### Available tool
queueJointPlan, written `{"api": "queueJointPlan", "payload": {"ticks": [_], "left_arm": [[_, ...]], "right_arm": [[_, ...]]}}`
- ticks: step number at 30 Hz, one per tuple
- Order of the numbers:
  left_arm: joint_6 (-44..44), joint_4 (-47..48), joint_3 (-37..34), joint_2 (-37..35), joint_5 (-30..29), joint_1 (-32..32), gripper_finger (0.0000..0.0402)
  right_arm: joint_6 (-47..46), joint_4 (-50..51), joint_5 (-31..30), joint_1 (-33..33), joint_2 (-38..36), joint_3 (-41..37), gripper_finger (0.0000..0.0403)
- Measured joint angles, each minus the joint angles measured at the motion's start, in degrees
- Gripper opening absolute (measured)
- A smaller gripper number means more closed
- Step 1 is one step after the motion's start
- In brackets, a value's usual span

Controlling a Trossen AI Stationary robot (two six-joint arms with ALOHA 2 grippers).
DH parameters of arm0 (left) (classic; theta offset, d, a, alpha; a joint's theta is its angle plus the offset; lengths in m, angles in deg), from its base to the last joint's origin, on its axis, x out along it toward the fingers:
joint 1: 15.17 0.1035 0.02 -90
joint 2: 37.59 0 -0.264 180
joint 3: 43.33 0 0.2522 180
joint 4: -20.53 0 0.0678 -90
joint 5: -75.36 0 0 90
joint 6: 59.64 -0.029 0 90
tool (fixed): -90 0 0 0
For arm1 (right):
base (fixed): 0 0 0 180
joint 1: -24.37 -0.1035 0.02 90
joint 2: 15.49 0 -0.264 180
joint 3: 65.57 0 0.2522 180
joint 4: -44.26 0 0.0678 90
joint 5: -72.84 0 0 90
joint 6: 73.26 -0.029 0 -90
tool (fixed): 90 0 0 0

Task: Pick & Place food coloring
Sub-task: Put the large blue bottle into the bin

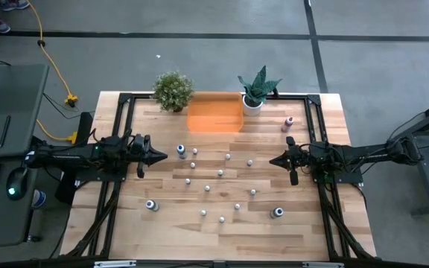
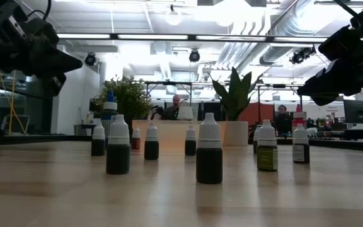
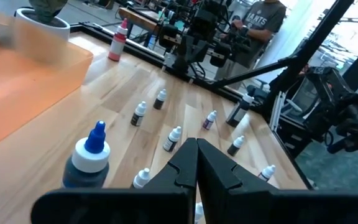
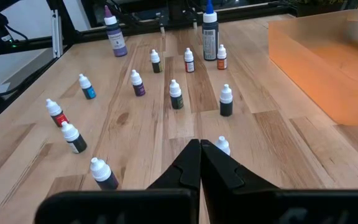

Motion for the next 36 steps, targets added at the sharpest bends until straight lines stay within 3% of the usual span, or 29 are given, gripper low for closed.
{"api": "queueJointPlan", "payload": {"ticks": [6,11,16,20,26,31,36], "left_arm": [[-5.1,1.9,2.6,0.2,0.4,0.0,0.0001],[-11.7,2.2,9.1,0.4,1.7,0.0,0.0001],[-18.4,9.0,16.6,1.9,1.9,0.0,0.0009],[-22.2,16.7,22.1,3.6,0.3,0.0,0.0049],[-20.7,29.0,31.0,8.4,-6.1,0.0,0.0138],[-19.5,40.8,40.0,17.2,-7.3,0.0,0.0202],[-18.1,50.5,49.3,28.4,-7.4,0.0,0.0234]], "right_arm": [[0.0,0.0,0.0,0.0,0.0,0.0,0.0],[0.0,0.0,0.0,0.0,0.0,0.0,0.0],[0.0,0.0,0.0,0.0,0.0,0.0,0.0],[0.0,0.0,0.0,0.0,0.0,0.0,0.0],[0.0,0.0,0.0,0.0,0.0,0.0,0.0],[0.0,0.0,0.0,0.0,0.0,0.0,0.0],[0.0,0.0,0.0,0.0,0.0,0.0,0.0]]}}
